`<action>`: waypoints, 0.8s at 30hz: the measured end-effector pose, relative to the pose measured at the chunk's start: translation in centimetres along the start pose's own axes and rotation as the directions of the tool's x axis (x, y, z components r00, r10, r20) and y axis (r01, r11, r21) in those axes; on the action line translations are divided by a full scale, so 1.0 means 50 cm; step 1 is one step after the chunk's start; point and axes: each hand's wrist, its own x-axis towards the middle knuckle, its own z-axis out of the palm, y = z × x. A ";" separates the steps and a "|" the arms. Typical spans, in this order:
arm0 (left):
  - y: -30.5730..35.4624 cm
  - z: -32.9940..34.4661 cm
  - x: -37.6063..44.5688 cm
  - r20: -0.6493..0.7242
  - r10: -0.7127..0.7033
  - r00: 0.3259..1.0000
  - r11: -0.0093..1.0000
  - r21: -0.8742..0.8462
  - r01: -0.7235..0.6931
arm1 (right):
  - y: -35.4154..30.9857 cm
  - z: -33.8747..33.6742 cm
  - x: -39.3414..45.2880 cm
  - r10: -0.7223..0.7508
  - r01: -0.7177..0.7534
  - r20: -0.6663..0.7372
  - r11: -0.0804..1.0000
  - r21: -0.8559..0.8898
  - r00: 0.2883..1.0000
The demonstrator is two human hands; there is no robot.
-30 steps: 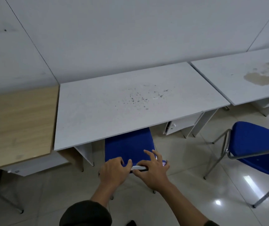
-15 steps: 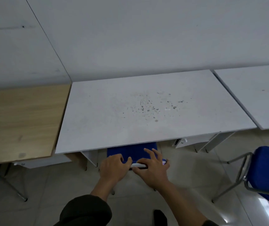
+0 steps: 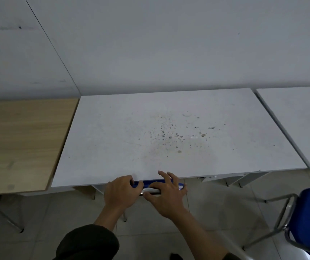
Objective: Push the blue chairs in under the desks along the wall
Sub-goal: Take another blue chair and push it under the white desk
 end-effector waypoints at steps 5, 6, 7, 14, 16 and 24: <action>0.001 -0.005 0.002 0.035 0.009 0.999 0.999 0.035 -0.010 | -0.003 -0.003 0.001 -0.011 0.011 0.028 1.000 0.006 1.000; 0.003 -0.009 0.002 0.051 0.006 0.999 0.999 0.040 -0.008 | -0.005 -0.009 0.002 -0.010 0.009 0.056 1.000 0.017 0.998; 0.005 -0.013 0.001 0.073 0.002 0.997 0.999 0.044 -0.005 | -0.005 -0.016 0.003 -0.007 0.003 0.088 0.999 0.038 0.996; 0.021 -0.037 -0.041 0.168 0.096 0.981 0.995 -0.050 -0.089 | 0.018 -0.069 -0.067 0.015 0.012 -0.072 0.932 0.361 0.997; 0.042 -0.041 -0.071 0.145 0.166 0.975 0.985 -0.058 -0.159 | 0.017 -0.080 -0.102 0.046 0.010 -0.122 0.909 0.417 0.991; 0.181 -0.062 -0.146 0.228 0.354 0.907 0.924 -0.237 -0.301 | 0.040 -0.156 -0.219 0.185 -0.078 -0.160 0.854 0.515 0.970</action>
